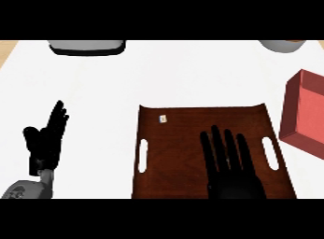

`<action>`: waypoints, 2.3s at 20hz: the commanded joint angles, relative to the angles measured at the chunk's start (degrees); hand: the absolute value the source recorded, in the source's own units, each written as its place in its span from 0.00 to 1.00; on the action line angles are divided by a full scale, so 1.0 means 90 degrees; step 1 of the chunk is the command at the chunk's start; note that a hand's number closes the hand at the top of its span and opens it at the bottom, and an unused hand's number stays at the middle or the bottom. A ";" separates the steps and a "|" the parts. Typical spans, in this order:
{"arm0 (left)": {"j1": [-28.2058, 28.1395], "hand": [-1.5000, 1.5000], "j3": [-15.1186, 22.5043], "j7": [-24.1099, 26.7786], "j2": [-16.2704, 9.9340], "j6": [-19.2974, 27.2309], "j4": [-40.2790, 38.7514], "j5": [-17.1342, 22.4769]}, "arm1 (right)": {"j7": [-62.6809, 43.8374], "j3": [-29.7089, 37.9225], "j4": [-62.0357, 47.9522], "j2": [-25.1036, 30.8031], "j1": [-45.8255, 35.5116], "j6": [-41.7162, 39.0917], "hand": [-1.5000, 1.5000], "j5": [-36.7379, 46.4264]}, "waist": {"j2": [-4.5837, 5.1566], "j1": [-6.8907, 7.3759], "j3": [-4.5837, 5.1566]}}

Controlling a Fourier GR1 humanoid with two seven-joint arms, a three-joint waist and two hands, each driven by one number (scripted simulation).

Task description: Pick the sweet potato from the tray and place it in the cardboard box

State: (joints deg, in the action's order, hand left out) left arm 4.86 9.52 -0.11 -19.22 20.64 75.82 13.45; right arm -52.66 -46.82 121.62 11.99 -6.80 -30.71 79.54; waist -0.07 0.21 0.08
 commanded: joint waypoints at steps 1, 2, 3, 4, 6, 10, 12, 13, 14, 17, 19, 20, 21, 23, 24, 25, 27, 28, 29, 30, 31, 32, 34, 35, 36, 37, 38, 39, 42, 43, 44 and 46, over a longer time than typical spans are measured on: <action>0.0270 0.50 -0.0157 -0.0082 0.0025 -0.0038 -0.0267 -0.0062 | -0.0773 -0.0458 -0.0704 -0.0767 0.0095 -0.0259 0.00 0.0502 | 0.0005 -0.0039 -0.0005; 0.0447 0.50 -0.0309 -0.0163 -0.0083 -0.0285 -0.0303 0.0067 | -0.0506 -0.0080 -0.0472 -0.0540 0.0139 -0.0374 0.00 0.0364 | 0.0007 -0.0047 -0.0006; 0.0349 0.50 -0.0246 0.0208 0.0189 -0.0143 -0.0504 -0.0095 | -0.0463 0.0013 -0.0720 -0.0833 -0.0001 -0.0368 0.00 0.0367 | 0.0010 -0.0036 -0.0006; 0.0306 0.50 -0.0402 -0.0218 -0.0100 -0.0354 -0.0217 0.0112 | -0.0565 -0.0146 -0.0575 -0.0844 0.0283 -0.0443 0.00 0.0424 | 0.0002 -0.0031 -0.0007; 0.0047 0.50 -0.0234 0.0127 0.0190 -0.0202 -0.0213 -0.0172 | -0.0551 -0.0181 -0.0948 -0.1234 0.0104 -0.0358 0.00 0.0652 | 0.0004 -0.0019 -0.0007; 0.0292 0.50 -0.0542 0.0229 0.0114 -0.0454 -0.0655 -0.0117 | -0.0487 -0.0009 -0.1127 -0.1270 0.0134 -0.0297 0.00 0.0930 | 0.0010 -0.0047 -0.0005; 0.0141 0.50 -0.0280 -0.0028 0.0340 -0.0154 -0.0270 -0.0328 | -0.0614 -0.0013 -0.1445 -0.1319 0.0041 -0.0308 0.00 0.0916 | 0.0005 -0.0023 -0.0008; -0.0098 0.50 -0.0260 -0.0152 0.0299 -0.0056 0.0218 -0.0373 | -0.0587 0.0017 -0.1137 -0.1321 0.0115 -0.0580 0.00 0.0988 | -0.0004 -0.0010 -0.0009; 0.0020 0.50 -0.0356 0.0153 0.0298 -0.0371 -0.0239 -0.0304 | -0.0720 0.0207 -0.1593 -0.1323 -0.0273 -0.0302 0.00 0.0582 | 0.0010 -0.0002 -0.0007; 0.0022 0.50 -0.0504 0.0404 0.0325 -0.0421 -0.0433 -0.0344 | -0.0880 0.0165 -0.1912 -0.1326 -0.0255 -0.0037 0.00 0.0703 | 0.0008 -0.0007 -0.0007; 0.0355 0.50 -0.0358 -0.0147 0.0519 -0.0082 -0.0370 -0.0546 | -0.1372 -0.0068 -0.2002 -0.1328 -0.0562 -0.0070 0.00 0.0370 | 0.0007 0.0000 -0.0008; 0.0235 0.50 -0.0562 0.0286 0.0368 -0.0467 -0.0647 -0.0427 | -0.0981 0.0034 -0.2211 -0.1328 -0.0185 0.0303 0.00 0.0726 | 0.0008 -0.0019 -0.0008; 0.0230 0.50 -0.0390 -0.0014 0.0553 -0.0307 -0.0326 -0.0467 | -0.0766 0.0121 -0.2179 -0.1328 0.0135 0.0617 0.00 0.0997 | 0.0003 -0.0030 -0.0010; 0.0463 0.50 -0.0587 0.0244 0.0511 -0.0408 -0.0775 -0.0503 | -0.1455 0.0069 -0.2555 -0.1329 -0.0686 0.0397 0.00 0.0166 | 0.0015 0.0001 -0.0007; 0.0356 0.50 -0.0491 0.0015 0.0554 -0.0219 -0.0485 -0.0651 | -0.0905 0.0137 -0.2097 -0.1329 0.0049 0.0346 0.00 0.0856 | 0.0002 -0.0037 -0.0009; 0.0155 0.50 -0.0462 0.0083 0.0586 -0.0302 -0.0201 -0.0590 | -0.0712 0.0717 -0.2230 -0.1329 -0.0458 0.0195 0.00 0.0503 | 0.0004 -0.0006 -0.0009; 0.0511 0.50 -0.0795 -0.0166 0.0283 -0.0579 -0.0444 -0.0423 | -0.0993 0.0479 -0.2502 -0.1329 -0.0495 0.0303 0.00 0.0520 | 0.0007 -0.0012 -0.0009; -0.0176 0.50 -0.0445 0.0216 0.0670 -0.0224 -0.0214 -0.0722 | -0.1317 0.0286 -0.2413 -0.1329 -0.0616 0.0200 0.00 0.0399 | 0.0002 0.0020 -0.0009; 0.0013 0.50 -0.0639 -0.0303 0.0285 -0.0596 0.0066 -0.0470 | -0.1165 0.0222 -0.2112 -0.1329 -0.0234 -0.0032 0.00 0.0757 | -0.0007 -0.0006 -0.0009; 0.0194 0.50 -0.0557 0.0020 0.0586 -0.0386 -0.0352 -0.0691 | -0.1051 0.0540 -0.2869 -0.1329 -0.0780 0.0419 0.00 0.0440 | 0.0011 0.0003 -0.0008; 0.0138 0.50 -0.0550 0.0221 0.0712 -0.0336 -0.0430 -0.0693 | -0.1678 0.0057 -0.2874 -0.1329 -0.0919 0.0224 0.00 0.0224 | 0.0011 0.0023 -0.0007; 0.0429 0.50 -0.0597 -0.0093 0.0645 -0.0328 -0.0429 -0.0708 | -0.1182 0.0522 -0.3009 -0.1329 -0.0873 0.0373 0.00 0.0405 | 0.0012 -0.0006 -0.0008; -0.0112 0.50 -0.0656 0.0071 0.0485 -0.0552 0.0009 -0.0619 | -0.0710 0.0901 -0.2749 -0.1128 -0.0567 0.0391 0.00 0.0564 | 0.0001 -0.0009 -0.0010; 0.0160 0.50 -0.0669 -0.0056 0.0606 -0.0475 -0.0154 -0.0651 | -0.0886 0.0770 -0.3008 -0.1327 -0.0597 0.0452 0.00 0.0613 | 0.0005 -0.0016 -0.0009; -0.0185 0.50 -0.0586 0.0150 0.0681 -0.0411 -0.0092 -0.0787 | -0.0803 0.0687 -0.2754 -0.1292 -0.0356 0.0266 0.00 0.0756 | 0.0001 -0.0019 -0.0009; 0.0243 0.50 -0.0604 -0.0327 0.0611 -0.0360 -0.0072 -0.0819 | -0.0505 0.1028 -0.2783 -0.1051 -0.0357 0.0458 0.00 0.0652 | 0.0004 -0.0034 -0.0010; 0.0046 0.50 -0.0458 -0.0025 0.0920 -0.0194 -0.0137 -0.0953 | -0.0623 0.1014 -0.2486 -0.1230 -0.0480 -0.0064 0.00 0.0743 | 0.0001 -0.0033 -0.0008; -0.0096 0.50 -0.0546 -0.0231 0.0775 -0.0291 0.0231 -0.0889 | -0.0787 0.0884 -0.3022 -0.1325 -0.0551 0.0385 0.00 0.0645 | 0.0003 0.0000 -0.0010; 0.0212 0.50 -0.0873 0.0062 0.0695 -0.0597 -0.0419 -0.0849 | -0.0312 0.1203 -0.2902 -0.1326 -0.0470 0.0358 0.00 0.0922 | 0.0007 -0.0027 -0.0008; -0.0007 0.50 -0.0653 -0.0568 0.0657 -0.0436 0.0530 -0.0917 | -0.0067 0.1372 -0.3340 -0.1202 -0.0526 0.0687 0.00 0.0884 | 0.0003 0.0000 -0.0011; -0.0120 0.50 -0.0862 0.0138 0.0619 -0.0784 -0.0196 -0.0810 | -0.0348 0.1052 -0.3605 -0.1326 -0.0305 0.1159 0.00 0.0992 | 0.0009 -0.0008 -0.0009; 0.0054 0.50 -0.1063 0.0171 0.0613 -0.0784 -0.0446 -0.0828 | -0.0405 0.1207 -0.3084 -0.1328 -0.0588 0.0255 0.00 0.0880 | 0.0006 -0.0018 -0.0007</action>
State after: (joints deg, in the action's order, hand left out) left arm 5.40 2.29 -0.53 -12.99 15.61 74.40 5.70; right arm -53.30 -36.34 93.38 0.61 -10.90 -25.27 87.49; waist -0.01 0.06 -0.01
